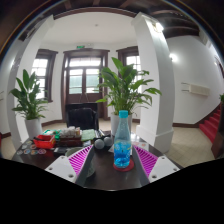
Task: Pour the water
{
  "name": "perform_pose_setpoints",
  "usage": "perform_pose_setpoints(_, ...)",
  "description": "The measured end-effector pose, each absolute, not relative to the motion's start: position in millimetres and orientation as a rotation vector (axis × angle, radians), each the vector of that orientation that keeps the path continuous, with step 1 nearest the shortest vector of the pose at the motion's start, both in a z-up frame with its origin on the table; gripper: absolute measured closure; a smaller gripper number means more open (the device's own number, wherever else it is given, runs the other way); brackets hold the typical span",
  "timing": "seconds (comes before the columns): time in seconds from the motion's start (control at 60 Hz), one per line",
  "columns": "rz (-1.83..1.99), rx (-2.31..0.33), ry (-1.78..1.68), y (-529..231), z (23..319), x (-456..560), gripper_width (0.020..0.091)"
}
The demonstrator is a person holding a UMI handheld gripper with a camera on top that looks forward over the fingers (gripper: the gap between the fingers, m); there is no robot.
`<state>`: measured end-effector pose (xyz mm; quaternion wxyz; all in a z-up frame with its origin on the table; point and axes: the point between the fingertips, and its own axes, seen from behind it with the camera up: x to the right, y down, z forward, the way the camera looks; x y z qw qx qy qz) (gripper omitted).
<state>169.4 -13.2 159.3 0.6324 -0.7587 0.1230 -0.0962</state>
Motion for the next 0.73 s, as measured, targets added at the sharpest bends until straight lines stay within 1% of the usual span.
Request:
perform_pose_setpoints(0.15, -0.181, -1.741, 0.304, -72, 185, 144, 0.0327)
perform_pose_setpoints(0.267, -0.214, -1.766, 0.283, -107, 195, 129, 0.0341)
perform_pose_setpoints(0.6, -0.172, -1.805, 0.223, -149, 195, 83, 0.0331)
perform_pose_setpoints(0.733, -0.157, -1.784, 0.243, -153, 202, 78, 0.0329)
